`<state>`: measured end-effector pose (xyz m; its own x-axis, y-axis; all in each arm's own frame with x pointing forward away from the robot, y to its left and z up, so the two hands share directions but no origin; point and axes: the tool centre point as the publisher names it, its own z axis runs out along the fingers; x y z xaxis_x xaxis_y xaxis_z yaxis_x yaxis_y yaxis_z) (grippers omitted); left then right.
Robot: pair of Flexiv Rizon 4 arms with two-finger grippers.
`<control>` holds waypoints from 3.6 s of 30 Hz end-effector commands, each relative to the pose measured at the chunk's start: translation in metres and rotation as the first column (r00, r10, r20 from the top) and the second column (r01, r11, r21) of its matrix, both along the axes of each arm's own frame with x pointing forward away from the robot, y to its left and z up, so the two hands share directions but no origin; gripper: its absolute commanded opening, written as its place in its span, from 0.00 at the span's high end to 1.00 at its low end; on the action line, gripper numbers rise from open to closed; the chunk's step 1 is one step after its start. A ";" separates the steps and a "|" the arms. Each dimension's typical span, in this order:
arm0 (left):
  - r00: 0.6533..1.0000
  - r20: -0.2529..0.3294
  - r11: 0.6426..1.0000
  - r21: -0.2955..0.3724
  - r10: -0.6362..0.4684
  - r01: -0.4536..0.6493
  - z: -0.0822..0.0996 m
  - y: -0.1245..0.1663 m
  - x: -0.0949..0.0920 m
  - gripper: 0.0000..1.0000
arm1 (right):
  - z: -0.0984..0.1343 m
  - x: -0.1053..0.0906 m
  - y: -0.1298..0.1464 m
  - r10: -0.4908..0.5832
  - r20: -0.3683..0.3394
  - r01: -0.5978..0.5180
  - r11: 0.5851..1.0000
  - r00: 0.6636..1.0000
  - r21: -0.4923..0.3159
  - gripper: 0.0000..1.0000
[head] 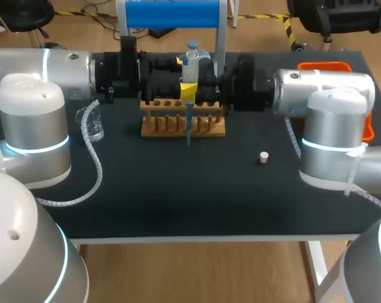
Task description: Invert the test tube, pick up the pipette, mount the tip to pipette, aspirate from beaker and dispense into the tube, eject the tip, return the pipette, and cap with the stopper.
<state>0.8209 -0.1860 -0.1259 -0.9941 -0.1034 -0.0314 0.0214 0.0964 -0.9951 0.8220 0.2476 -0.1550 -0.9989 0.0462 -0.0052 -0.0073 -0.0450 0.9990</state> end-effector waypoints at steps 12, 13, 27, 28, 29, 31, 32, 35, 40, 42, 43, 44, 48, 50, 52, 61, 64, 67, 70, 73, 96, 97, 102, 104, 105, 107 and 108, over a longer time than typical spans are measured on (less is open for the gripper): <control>1.000 0.001 1.000 0.000 0.002 -0.002 0.000 0.000 0.000 0.00 | 0.015 0.011 -0.126 0.138 0.023 -0.137 0.990 0.990 -0.038 1.00; 1.000 0.001 1.000 0.000 0.002 -0.002 0.000 0.000 0.000 0.00 | 0.017 0.013 -0.136 0.142 0.014 -0.141 0.990 0.990 -0.029 1.00; 1.000 0.001 1.000 0.000 0.002 -0.002 0.000 0.000 0.000 0.00 | 0.040 0.035 -0.272 0.149 0.023 -0.149 0.989 0.989 -0.003 1.00; 1.000 0.001 1.000 0.000 0.002 -0.002 0.000 0.000 0.000 0.00 | 0.041 0.038 -0.282 0.154 0.022 -0.155 0.988 0.988 0.011 1.00; 1.000 0.001 1.000 0.000 0.002 -0.002 0.000 0.000 0.000 0.00 | 0.041 0.040 -0.289 0.150 0.033 -0.150 0.989 0.988 -0.002 1.00; 1.000 0.001 1.000 0.000 0.002 -0.002 0.000 0.000 0.000 0.00 | 0.043 0.045 -0.306 0.160 0.031 -0.160 0.987 0.987 0.006 1.00; 1.000 0.001 1.000 0.000 0.002 -0.002 0.000 0.000 0.000 0.00 | 0.043 0.047 -0.314 0.158 0.031 -0.158 0.987 0.987 0.007 1.00; 1.000 0.001 1.000 0.000 0.002 -0.002 0.000 0.000 0.000 0.00 | 0.041 0.051 -0.334 0.154 0.037 -0.154 0.988 0.987 -0.011 1.00; 1.000 0.001 1.000 0.000 0.002 -0.002 0.000 0.000 0.000 0.00 | 0.037 0.058 -0.364 0.147 0.036 -0.146 0.989 0.988 -0.021 1.00; 1.000 0.001 1.000 0.000 0.002 -0.002 0.000 0.000 0.000 0.00 | 0.034 0.061 -0.375 0.134 0.034 -0.133 0.991 0.990 -0.019 1.00; 1.000 0.001 1.000 0.000 0.002 -0.002 0.000 0.000 0.000 0.00 | 0.033 0.062 -0.378 0.122 0.033 -0.122 0.992 0.992 -0.019 1.00; 1.000 0.001 1.000 0.000 0.002 -0.002 0.000 0.000 0.000 0.00 | 0.030 0.064 -0.386 0.118 0.033 -0.118 0.993 0.992 -0.015 1.00; 1.000 0.001 1.000 0.000 0.002 -0.002 0.000 0.000 0.000 0.00 | 0.024 0.069 -0.400 0.106 0.032 -0.106 0.994 0.994 -0.002 1.00; 1.000 0.001 1.000 0.000 0.002 -0.002 0.000 0.000 0.000 0.00 | 0.020 0.070 -0.404 0.100 0.032 -0.100 0.995 0.994 -0.003 1.00; 1.000 0.001 1.000 0.000 0.002 -0.002 0.000 0.000 0.000 0.00 | 0.015 0.071 -0.406 0.097 0.029 -0.097 0.995 0.995 0.000 1.00; 1.000 0.001 1.000 0.000 0.002 -0.002 0.000 0.000 0.000 0.00 | 0.001 0.077 -0.416 0.073 0.016 -0.073 0.997 0.997 0.000 1.00; 1.000 0.001 1.000 0.000 0.002 -0.002 0.000 0.000 0.000 0.00 | -0.002 0.079 -0.417 0.075 0.016 -0.075 0.997 0.997 0.001 1.00; 1.000 0.001 1.000 0.000 0.002 -0.002 0.000 0.000 0.000 0.00 | -0.005 0.080 -0.417 0.084 0.018 -0.084 0.996 0.996 -0.002 1.00; 1.000 0.001 1.000 0.000 0.002 -0.002 0.000 0.000 0.000 0.00 | -0.007 0.080 -0.416 0.101 0.023 -0.101 0.995 0.995 -0.002 1.00; 1.000 0.001 1.000 0.000 0.002 -0.002 0.000 0.000 0.000 0.00 | -0.009 0.080 -0.413 0.121 0.026 -0.120 0.993 0.992 -0.009 1.00; 1.000 0.001 1.000 0.000 0.002 -0.002 0.000 0.000 0.000 0.00 | -0.030 0.079 -0.404 0.222 -0.006 -0.222 0.974 0.975 -0.036 1.00; 1.000 0.001 1.000 0.000 0.002 -0.002 0.000 0.000 0.000 0.00 | -0.031 0.079 -0.403 0.225 -0.009 -0.226 0.974 0.974 -0.036 1.00; 1.000 0.001 1.000 0.000 0.002 -0.002 0.000 0.000 0.000 0.00 | -0.031 0.078 -0.402 0.227 -0.008 -0.227 0.973 0.974 -0.043 1.00; 1.000 0.001 1.000 0.000 0.002 -0.002 0.000 0.000 0.000 0.00 | -0.031 0.078 -0.402 0.227 -0.008 -0.227 0.973 0.974 -0.043 1.00; 1.000 0.001 1.000 0.000 0.002 -0.002 0.000 0.000 0.000 0.00 | -0.031 0.078 -0.402 0.227 -0.008 -0.227 0.973 0.974 -0.043 1.00; 1.000 0.001 1.000 0.000 0.002 -0.002 0.000 0.000 0.000 0.00 | -0.031 0.078 -0.402 0.227 -0.008 -0.227 0.973 0.974 -0.043 1.00; 1.000 0.001 1.000 0.000 0.002 -0.002 0.000 0.000 0.000 0.00 | -0.031 0.078 -0.402 0.227 -0.008 -0.227 0.973 0.974 -0.043 1.00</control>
<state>0.8208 -0.1859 -0.1258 -0.9942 -0.1034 -0.0312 0.0212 0.0965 -0.9951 0.8975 -0.1514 -0.1852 -0.9853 -0.1708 0.0003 0.0004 -0.0007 1.0000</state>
